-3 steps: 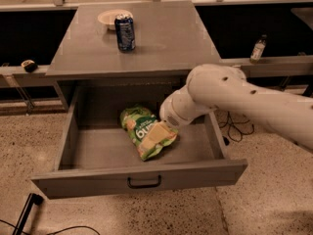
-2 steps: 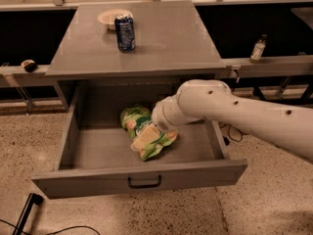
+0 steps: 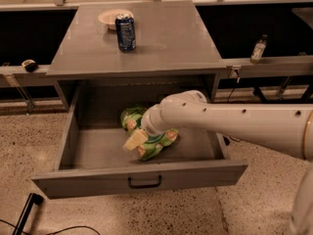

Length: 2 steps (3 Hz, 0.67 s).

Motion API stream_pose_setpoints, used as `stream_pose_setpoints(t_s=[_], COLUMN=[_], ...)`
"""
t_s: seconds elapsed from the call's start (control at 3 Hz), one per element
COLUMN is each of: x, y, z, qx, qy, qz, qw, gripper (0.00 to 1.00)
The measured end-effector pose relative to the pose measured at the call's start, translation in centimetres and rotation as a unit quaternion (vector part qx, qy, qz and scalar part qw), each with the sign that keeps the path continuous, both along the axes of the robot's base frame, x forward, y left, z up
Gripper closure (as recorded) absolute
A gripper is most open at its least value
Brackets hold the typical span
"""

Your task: Pick green rice chip bag from top drawer and place on counter

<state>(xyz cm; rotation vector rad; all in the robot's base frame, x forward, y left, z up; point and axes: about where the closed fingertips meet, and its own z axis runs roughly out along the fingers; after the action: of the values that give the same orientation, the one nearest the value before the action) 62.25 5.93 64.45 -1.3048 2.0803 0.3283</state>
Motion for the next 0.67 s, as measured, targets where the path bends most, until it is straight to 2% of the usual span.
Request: stream_pose_setpoints(t_s=[0.33,0.67], x=[0.7,1.1], y=[-0.6,-1.2], z=[-2.5,-3.7], qx=[-0.004,-0.012], qy=[0.023,0.035], qz=[-0.024,-0.043], qw=[0.9994,0.9984], gripper=[0.00,0.18])
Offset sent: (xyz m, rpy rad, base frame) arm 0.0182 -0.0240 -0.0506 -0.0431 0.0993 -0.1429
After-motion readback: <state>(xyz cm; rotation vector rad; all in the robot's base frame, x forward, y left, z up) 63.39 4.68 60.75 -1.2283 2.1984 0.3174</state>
